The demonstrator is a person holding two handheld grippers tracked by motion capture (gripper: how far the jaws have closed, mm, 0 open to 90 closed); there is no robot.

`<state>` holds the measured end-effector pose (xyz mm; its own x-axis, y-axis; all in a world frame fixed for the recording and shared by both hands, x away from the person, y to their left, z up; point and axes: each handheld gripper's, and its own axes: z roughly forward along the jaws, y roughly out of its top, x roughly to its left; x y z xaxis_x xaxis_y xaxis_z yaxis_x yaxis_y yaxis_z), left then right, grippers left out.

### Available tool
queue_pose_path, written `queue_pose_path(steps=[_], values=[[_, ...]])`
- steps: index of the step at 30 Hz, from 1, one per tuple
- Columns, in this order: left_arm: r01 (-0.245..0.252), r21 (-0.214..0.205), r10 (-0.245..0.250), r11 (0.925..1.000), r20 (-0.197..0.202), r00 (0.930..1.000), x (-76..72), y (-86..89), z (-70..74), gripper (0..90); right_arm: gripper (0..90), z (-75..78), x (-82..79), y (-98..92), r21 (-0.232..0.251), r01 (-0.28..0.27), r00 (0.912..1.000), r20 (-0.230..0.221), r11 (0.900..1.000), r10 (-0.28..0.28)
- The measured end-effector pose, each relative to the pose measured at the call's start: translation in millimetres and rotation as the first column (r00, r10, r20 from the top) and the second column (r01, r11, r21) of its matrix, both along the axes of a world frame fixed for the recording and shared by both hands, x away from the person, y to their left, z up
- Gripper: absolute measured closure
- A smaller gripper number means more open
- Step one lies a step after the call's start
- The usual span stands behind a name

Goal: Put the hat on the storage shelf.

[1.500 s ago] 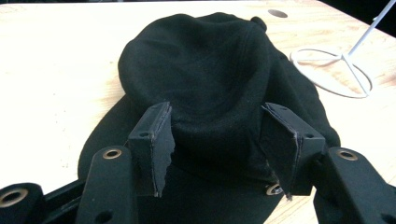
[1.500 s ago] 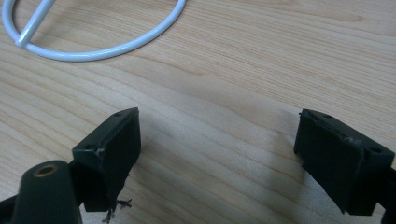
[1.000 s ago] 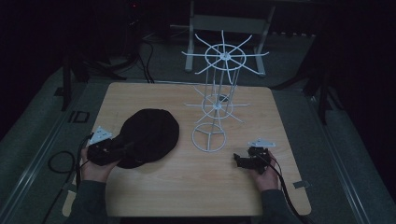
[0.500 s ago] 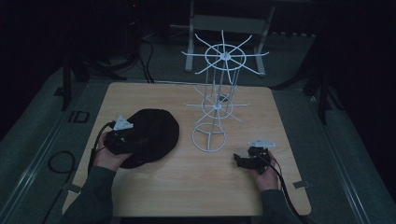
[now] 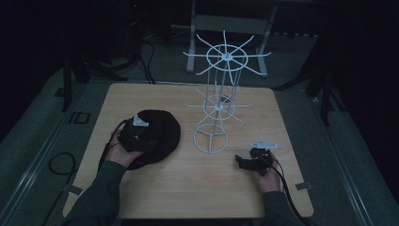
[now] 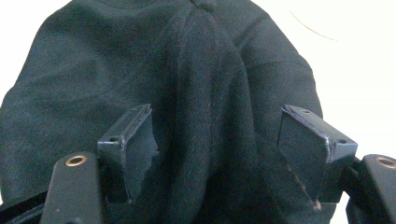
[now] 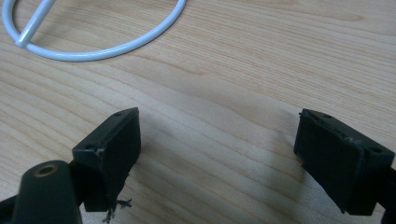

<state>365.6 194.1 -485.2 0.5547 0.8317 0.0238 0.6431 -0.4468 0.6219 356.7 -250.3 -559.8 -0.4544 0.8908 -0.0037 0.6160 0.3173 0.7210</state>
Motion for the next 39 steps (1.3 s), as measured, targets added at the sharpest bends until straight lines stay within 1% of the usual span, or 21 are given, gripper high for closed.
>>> queue_pose_path(steps=[3,5,6,7,8,11,15,17,20,21,23,24,25,26,29,32,34,35,37,39], values=[[0.018,0.015,-0.018,0.9997,-0.014,0.9998,4.2,-4.0,-1.3,29.1,14.5,0.0,0.0,0.0,0.0,0.0,1.0,0.0,1.0,0.0],[0.035,0.027,-0.034,0.999,-0.02,0.9992,7.3,-5.1,-1.5,32.8,14.5,0.0,0.0,0.0,0.0,0.0,1.0,0.0,1.0,0.0],[0.044,0.04,-0.043,0.9983,-0.019,0.9989,8.3,-5.3,-1.5,32.8,14.5,0.0,0.0,0.0,0.0,0.0,1.0,0.0,1.0,0.0],[0.057,0.061,-0.056,0.9965,-0.015,0.9983,9.8,-6.0,-1.7,33.1,14.4,0.0,0.0,0.0,0.0,0.0,1.0,0.0,1.0,0.0],[0.068,0.07,-0.067,0.9953,-0.012,0.9977,10.7,-6.1,-1.8,33.2,14.5,0.0,0.0,0.0,0.0,0.0,1.0,0.0,1.0,0.0],[0.105,0.099,-0.103,0.9895,-0.027,0.9943,15.1,-5.8,-3.1,34.0,14.4,0.0,0.0,0.0,0.0,0.0,1.0,0.0,1.0,0.0],[0.13,0.129,-0.124,0.983,-0.055,0.9907,20.4,-7.0,-7.3,32.6,14.5,0.0,0.0,0.0,0.0,0.0,1.0,0.0,1.0,0.0],[0.135,0.129,-0.127,0.9824,-0.068,0.9896,21.5,-7.7,-9.2,31.5,14.5,0.0,0.0,0.0,0.0,0.0,1.0,0.0,1.0,0.0],[0.122,0.132,-0.111,0.9837,-0.086,0.9901,21.7,-9.1,-12.1,28.8,14.5,0.0,0.0,0.0,0.0,0.0,1.0,0.0,1.0,0.0],[0.102,0.133,-0.091,0.9858,-0.091,0.9917,21.9,-9.6,-13.6,28.3,14.5,0.0,0.0,0.0,0.0,0.0,1.0,0.0,1.0,0.0],[0.044,0.135,-0.03,0.9899,-0.103,0.9943,22.2,-9.9,-15.1,28.3,14.5,0.0,0.0,0.0,0.0,0.0,1.0,0.0,1.0,0.0],[0.007,0.109,0.005,0.994,-0.11,0.9939,22.1,-9.9,-15.6,28.4,14.4,0.0,0.0,0.0,0.0,0.0,1.0,0.0,1.0,0.0],[-0.011,0.089,0.021,0.996,-0.111,0.9936,22.2,-9.4,-15.7,28.5,14.5,0.0,0.0,0.0,0.0,0.0,1.0,0.0,1.0,0.0],[-0.024,0.085,0.033,0.9961,-0.113,0.993,22.2,-9.2,-15.7,28.5,14.5,0.0,0.0,0.0,0.0,0.0,1.0,0.0,1.0,0.0],[-0.058,0.094,0.068,0.9939,-0.111,0.9915,21.9,-12.4,-17.5,28.8,14.5,0.0,0.0,0.0,0.0,0.0,1.0,0.0,1.0,0.0],[-0.075,0.108,0.087,0.9913,-0.105,0.9907,22.1,-15.5,-19.6,28.9,14.4,0.0,0.0,0.0,0.0,0.0,1.0,0.0,1.0,0.0],[-0.09,0.136,0.103,0.9866,-0.098,0.9898,22.2,-18.6,-22.2,30.0,14.5,0.0,0.0,0.0,0.0,0.0,1.0,0.0,1.0,0.0],[-0.099,0.153,0.115,0.9832,-0.097,0.9887,22.5,-19.8,-23.7,31.7,14.4,0.0,0.0,0.0,0.0,0.0,1.0,0.0,1.0,0.0],[-0.112,0.167,0.13,0.9796,-0.098,0.9867,23.2,-20.0,-24.9,34.8,14.5,0.0,0.0,0.0,0.0,0.0,1.0,0.0,1.0,0.0],[-0.125,0.18,0.145,0.9756,-0.102,0.9841,23.8,-19.5,-24.8,39.8,14.5,0.0,0.0,0.0,0.001,0.0,1.0,0.0,1.0,0.0]])
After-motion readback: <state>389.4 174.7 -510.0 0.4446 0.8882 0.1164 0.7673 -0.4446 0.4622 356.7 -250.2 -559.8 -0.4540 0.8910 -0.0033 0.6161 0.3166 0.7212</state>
